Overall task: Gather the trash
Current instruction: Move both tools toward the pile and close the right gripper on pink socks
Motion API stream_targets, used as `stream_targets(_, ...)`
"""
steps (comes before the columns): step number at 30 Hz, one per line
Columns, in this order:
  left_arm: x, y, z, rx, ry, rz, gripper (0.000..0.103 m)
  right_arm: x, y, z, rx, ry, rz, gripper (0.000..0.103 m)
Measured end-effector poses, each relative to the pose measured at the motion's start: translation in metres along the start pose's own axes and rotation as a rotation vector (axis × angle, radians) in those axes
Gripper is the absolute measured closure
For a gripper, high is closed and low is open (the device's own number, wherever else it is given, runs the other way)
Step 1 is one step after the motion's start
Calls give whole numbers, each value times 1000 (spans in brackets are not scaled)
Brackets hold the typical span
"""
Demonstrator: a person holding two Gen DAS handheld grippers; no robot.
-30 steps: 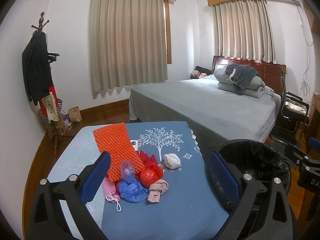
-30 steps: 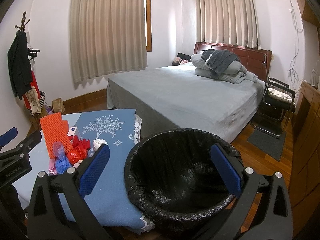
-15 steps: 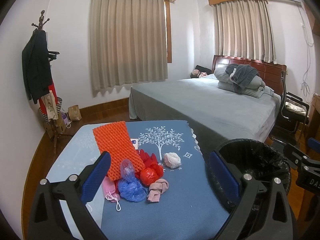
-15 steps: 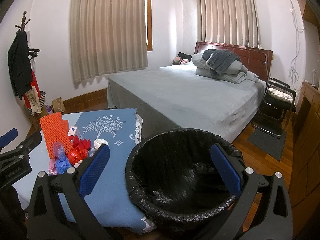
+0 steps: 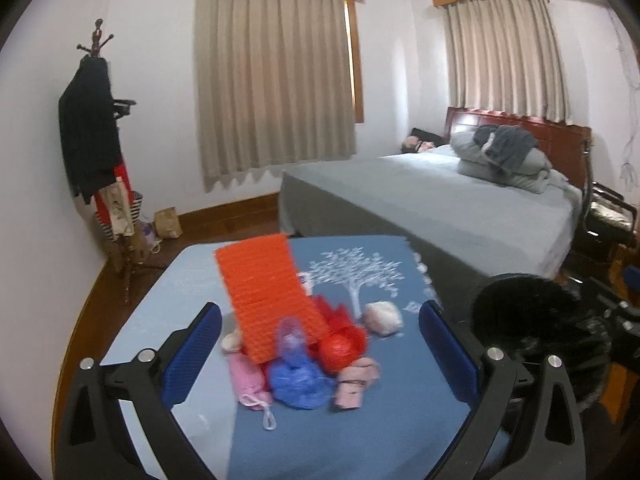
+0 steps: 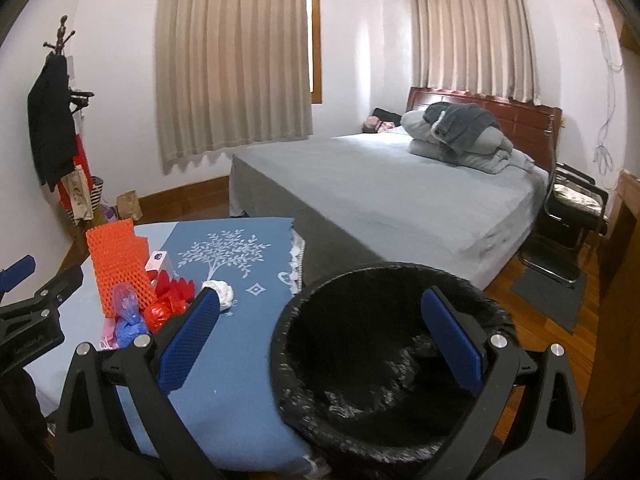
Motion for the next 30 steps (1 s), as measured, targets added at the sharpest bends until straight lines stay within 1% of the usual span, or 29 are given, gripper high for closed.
stream_targets(5, -15, -33, 22, 59, -42, -20, 6, -7, -26, 29, 72, -23, 8, 5)
stream_targets(6, -18, -39, 25, 67, -45, -22, 6, -11, -36, 39, 90, -38, 5, 5)
stream_targets(14, -42, -76, 50, 95, -91, -50, 6, -36, -88, 82, 168, -112, -44, 5)
stream_targets(20, -59, -98, 64, 109, -134, -70, 7, -59, -132, 108, 214, -178, -118, 13)
stream_targets(21, -61, -101, 65, 112, -137, -73, 7, -61, -136, 113, 219, -187, -123, 18)
stream_targets(22, -62, -104, 67, 115, -139, -77, 7, -64, -142, 117, 227, -200, -128, 20)
stream_targets(27, -67, -118, 70, 120, -139, -96, 8, -78, -167, 131, 253, -238, -171, 21)
stream_targets(30, -70, -123, 73, 120, -146, -105, 8, -85, -175, 138, 262, -261, -192, 25)
Point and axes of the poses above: each gripper's, at about its wrist camera, not at the fingertips, and z roughly the way its jaws point, y to its right, x to its top, the point moved 5 cm from there along z, roughly the way its jaws point, and after that the axes turned 4 degrees about -x, right-handed, at the moved point
